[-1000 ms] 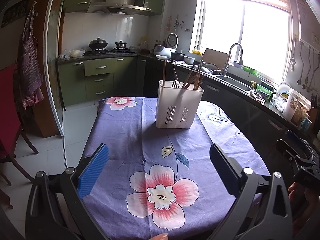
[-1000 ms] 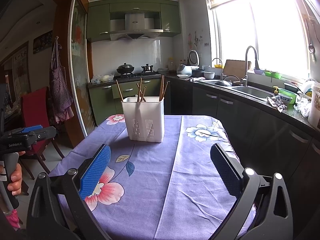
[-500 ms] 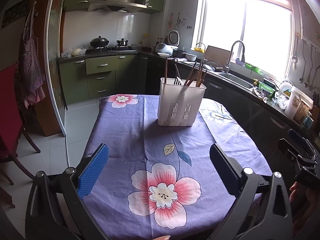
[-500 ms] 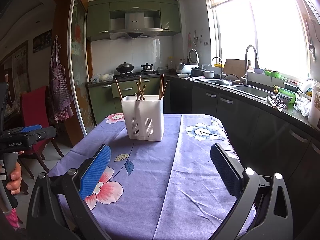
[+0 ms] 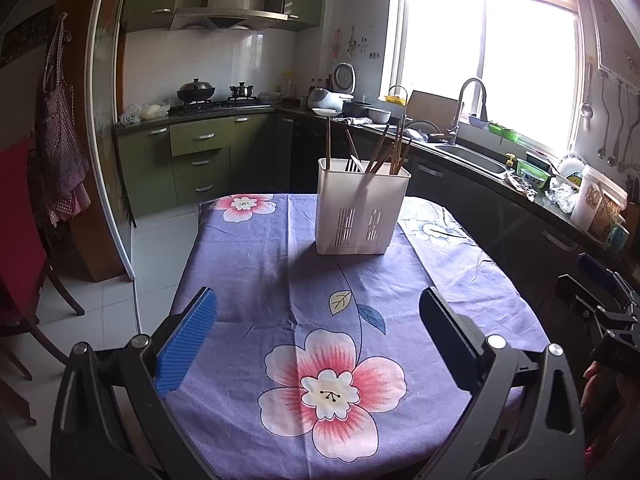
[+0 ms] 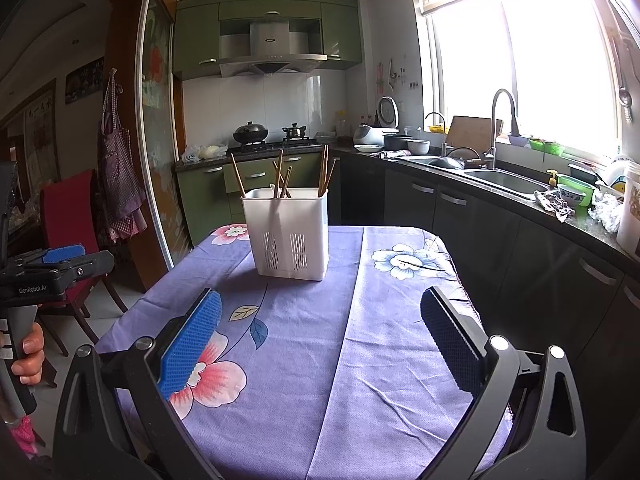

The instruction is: Organize utensils

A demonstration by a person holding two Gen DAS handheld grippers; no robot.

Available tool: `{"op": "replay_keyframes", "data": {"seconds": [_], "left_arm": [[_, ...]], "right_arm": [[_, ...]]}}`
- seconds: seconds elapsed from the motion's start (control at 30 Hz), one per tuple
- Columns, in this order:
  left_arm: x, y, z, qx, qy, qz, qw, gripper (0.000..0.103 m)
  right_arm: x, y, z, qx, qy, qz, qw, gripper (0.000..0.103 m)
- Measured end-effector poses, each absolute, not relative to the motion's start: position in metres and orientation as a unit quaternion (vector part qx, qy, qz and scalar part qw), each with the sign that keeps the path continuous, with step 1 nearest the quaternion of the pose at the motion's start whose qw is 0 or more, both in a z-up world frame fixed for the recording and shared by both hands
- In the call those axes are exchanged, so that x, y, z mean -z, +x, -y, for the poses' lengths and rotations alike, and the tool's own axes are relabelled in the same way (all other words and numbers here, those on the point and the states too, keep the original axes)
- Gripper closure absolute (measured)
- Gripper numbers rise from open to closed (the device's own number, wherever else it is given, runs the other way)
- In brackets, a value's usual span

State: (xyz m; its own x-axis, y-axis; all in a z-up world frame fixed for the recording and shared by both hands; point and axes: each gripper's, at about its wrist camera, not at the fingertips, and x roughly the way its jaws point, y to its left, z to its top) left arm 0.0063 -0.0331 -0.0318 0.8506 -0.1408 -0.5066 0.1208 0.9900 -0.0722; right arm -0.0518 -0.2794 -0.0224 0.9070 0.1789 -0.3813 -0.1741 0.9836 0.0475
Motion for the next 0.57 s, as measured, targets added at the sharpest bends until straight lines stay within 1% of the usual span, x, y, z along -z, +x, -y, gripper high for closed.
{"op": "replay_keyframes", "data": {"seconds": [0.57], "left_arm": [[0.0336, 0.0094, 0.0313, 0.083, -0.030, -0.275, 0.957, 0.007]], "right_arm": [[0.0229, -0.0510, 0.2795, -0.091, 0.006, -0.196, 0.976, 0.005]]}}
